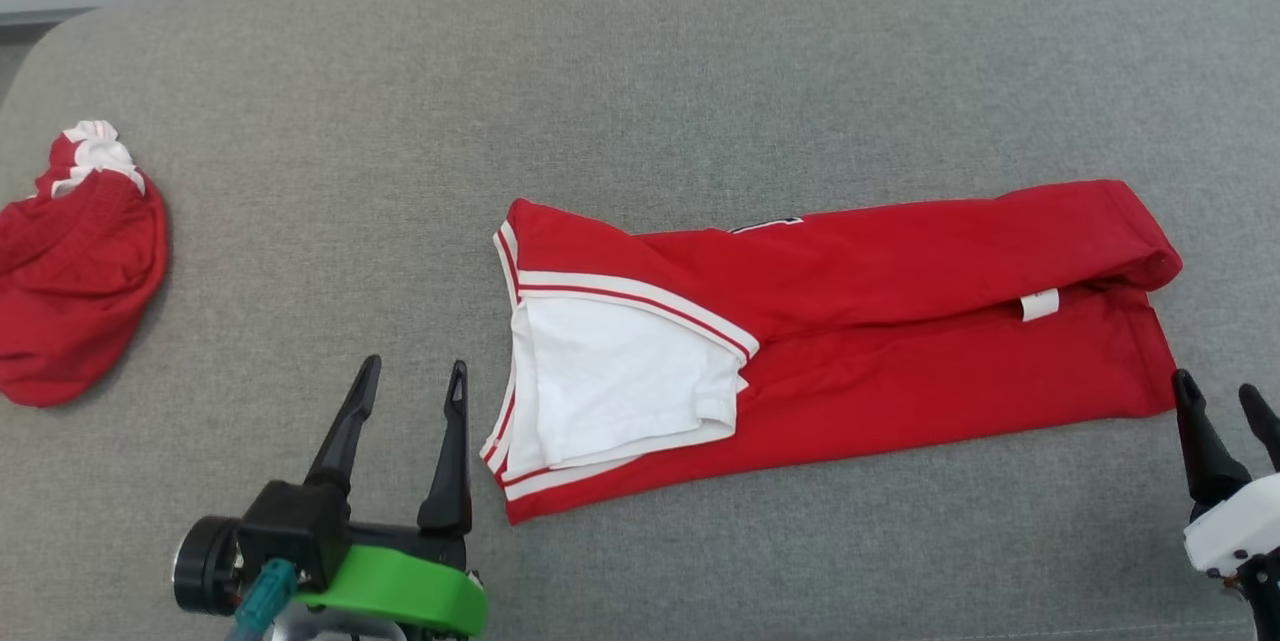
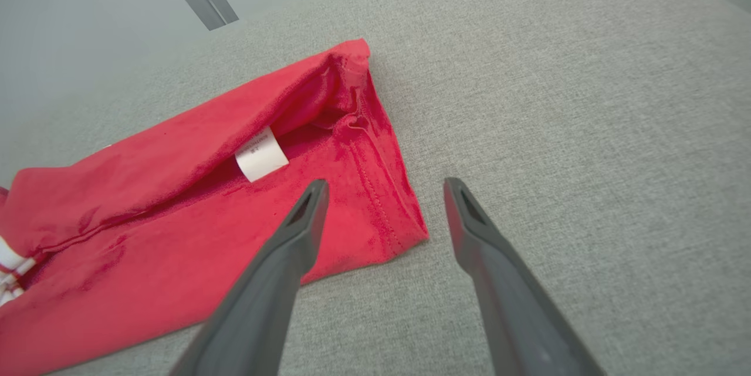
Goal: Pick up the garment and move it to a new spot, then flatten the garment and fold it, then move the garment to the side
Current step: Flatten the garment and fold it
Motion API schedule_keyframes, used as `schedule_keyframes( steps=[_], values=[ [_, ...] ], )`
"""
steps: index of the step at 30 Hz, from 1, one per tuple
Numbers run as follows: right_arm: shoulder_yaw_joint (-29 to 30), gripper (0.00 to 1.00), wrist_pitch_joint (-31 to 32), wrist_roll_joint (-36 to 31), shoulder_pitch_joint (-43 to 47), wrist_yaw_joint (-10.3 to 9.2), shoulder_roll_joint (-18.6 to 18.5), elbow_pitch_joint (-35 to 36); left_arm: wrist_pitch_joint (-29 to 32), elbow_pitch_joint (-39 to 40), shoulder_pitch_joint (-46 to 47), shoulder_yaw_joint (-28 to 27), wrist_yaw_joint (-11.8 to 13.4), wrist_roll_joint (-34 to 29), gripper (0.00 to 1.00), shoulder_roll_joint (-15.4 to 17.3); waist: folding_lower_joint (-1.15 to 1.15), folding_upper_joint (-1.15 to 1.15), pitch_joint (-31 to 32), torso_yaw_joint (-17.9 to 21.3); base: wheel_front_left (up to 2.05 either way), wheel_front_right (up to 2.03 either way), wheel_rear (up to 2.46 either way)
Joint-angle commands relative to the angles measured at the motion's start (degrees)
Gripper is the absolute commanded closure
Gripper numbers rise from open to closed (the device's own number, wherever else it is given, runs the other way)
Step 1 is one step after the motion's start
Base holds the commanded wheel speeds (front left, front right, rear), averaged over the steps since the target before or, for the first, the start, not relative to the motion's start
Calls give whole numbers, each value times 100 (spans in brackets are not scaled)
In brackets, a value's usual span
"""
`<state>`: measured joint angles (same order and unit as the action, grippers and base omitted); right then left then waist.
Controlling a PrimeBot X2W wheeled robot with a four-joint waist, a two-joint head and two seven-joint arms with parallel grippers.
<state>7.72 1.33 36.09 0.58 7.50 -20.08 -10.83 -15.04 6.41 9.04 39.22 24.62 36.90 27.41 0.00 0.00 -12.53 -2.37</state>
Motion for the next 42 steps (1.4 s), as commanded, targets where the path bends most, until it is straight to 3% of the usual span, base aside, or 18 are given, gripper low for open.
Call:
schedule_keyframes(
  steps=[1, 7, 13, 21, 31, 35, 42],
  values=[
    [-41, 0, -51, -9, 75, -2, 26, -53, -16, -41, -243, -170, -64, -235, 0, -123, 0, 0, 264, -156, 0, 0, 0],
    [-214, 0, -303, -85, 175, -2, 72, -350, -17, -49, -930, -991, -413, -1228, 0, -772, 0, 0, 514, -335, 0, 0, 0],
    [-395, 0, -614, -121, 172, -2, 83, -765, -17, -70, -1430, -1651, -949, -1873, 0, -1335, 0, 0, 726, -430, 0, 0, 0],
    [-311, 0, -527, -164, -934, -2, -42, -1394, -17, -233, -1536, -2029, -1696, -2518, 0, -1933, 0, 0, 583, -487, 0, 0, 0],
    [-162, 0, 639, -701, -2540, -2, -418, -2995, -18, -466, -1290, -2144, -2235, -2873, 0, -2275, 0, 0, 197, -730, 0, 0, 0],
    [-348, 0, 999, -600, -2500, -1, -419, -3317, -18, -548, -1289, -2239, -2297, -2863, 0, -2348, 0, 0, 141, -787, 0, 0, 0],
    [-521, 0, 1088, -399, -2089, -10, -402, -3449, -18, -584, -1313, -2395, -2414, -2978, 0, -2399, 0, 0, 91, -638, 0, 0, 0]
  ],
)
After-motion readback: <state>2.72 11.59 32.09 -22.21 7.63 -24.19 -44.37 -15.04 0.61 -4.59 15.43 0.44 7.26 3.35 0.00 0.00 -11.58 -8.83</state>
